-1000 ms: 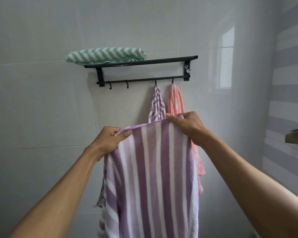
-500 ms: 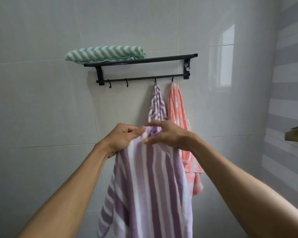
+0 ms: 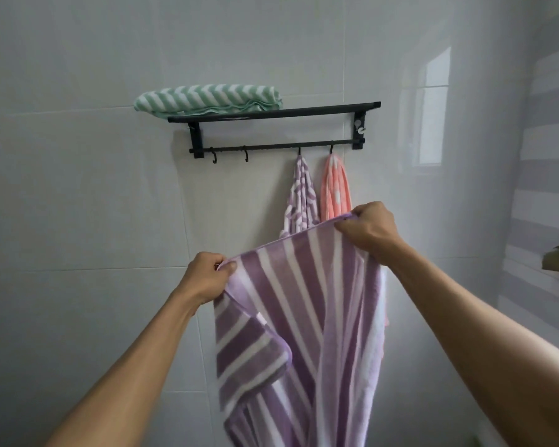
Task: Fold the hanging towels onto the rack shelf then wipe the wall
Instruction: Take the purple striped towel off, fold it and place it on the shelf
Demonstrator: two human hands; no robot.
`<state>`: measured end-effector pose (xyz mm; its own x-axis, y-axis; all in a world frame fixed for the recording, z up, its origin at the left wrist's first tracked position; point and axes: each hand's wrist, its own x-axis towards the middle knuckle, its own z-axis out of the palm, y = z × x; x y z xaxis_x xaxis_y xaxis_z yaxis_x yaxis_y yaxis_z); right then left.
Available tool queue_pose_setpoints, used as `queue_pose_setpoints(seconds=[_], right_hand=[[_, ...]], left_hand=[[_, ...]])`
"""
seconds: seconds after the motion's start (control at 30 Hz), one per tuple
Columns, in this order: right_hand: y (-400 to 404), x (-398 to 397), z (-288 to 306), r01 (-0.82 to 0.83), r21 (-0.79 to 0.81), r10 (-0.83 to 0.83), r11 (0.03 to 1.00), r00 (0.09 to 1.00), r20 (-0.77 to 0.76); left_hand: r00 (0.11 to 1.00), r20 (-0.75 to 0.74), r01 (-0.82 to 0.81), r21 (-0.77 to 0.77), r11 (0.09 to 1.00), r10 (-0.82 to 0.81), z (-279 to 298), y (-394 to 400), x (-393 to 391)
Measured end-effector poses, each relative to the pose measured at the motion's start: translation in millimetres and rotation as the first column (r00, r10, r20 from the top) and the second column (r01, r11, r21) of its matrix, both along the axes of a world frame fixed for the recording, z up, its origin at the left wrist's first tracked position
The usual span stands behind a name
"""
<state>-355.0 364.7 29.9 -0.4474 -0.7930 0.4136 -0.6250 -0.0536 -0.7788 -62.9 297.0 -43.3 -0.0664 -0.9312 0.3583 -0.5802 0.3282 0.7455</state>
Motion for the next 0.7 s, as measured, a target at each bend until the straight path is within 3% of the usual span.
queue_pose_setpoints(seconds=[0.07,0.13,0.2,0.33,0.47,0.57,0.7], right_hand=[[9,9,-5,-0.158,0.035,0.161,0.987,0.983,-0.092],[17,30,-12,-0.419,0.158,0.442,0.894,0.883,-0.157],[12,50,-22,-0.499,0.290,0.568,0.817,0.783,-0.253],[-4,56,-32,-0.441,0.214,0.488,0.872,0.823,-0.291],[-6,38,-26,-0.304,0.067,0.311,0.950,0.916,-0.254],[-9,27,-21,-0.241,0.066,0.249,0.968,0.953,-0.171],[-12,14,-19,-0.191,0.068,0.196,0.979,0.978,-0.076]], left_hand=[[0.997,-0.020,0.070,-0.034,0.997,-0.071,5,3,-10],[0.982,-0.027,0.185,-0.070,0.980,-0.187,14,10,-29],[0.944,-0.082,0.314,-0.075,0.946,-0.320,24,21,-49],[0.912,-0.060,0.407,0.006,0.914,-0.406,31,26,-53],[0.968,0.195,0.151,0.064,0.987,-0.160,22,16,-29],[0.990,0.140,0.012,0.060,0.998,-0.020,14,12,-15],[0.998,0.059,-0.023,0.099,0.995,0.018,9,6,0]])
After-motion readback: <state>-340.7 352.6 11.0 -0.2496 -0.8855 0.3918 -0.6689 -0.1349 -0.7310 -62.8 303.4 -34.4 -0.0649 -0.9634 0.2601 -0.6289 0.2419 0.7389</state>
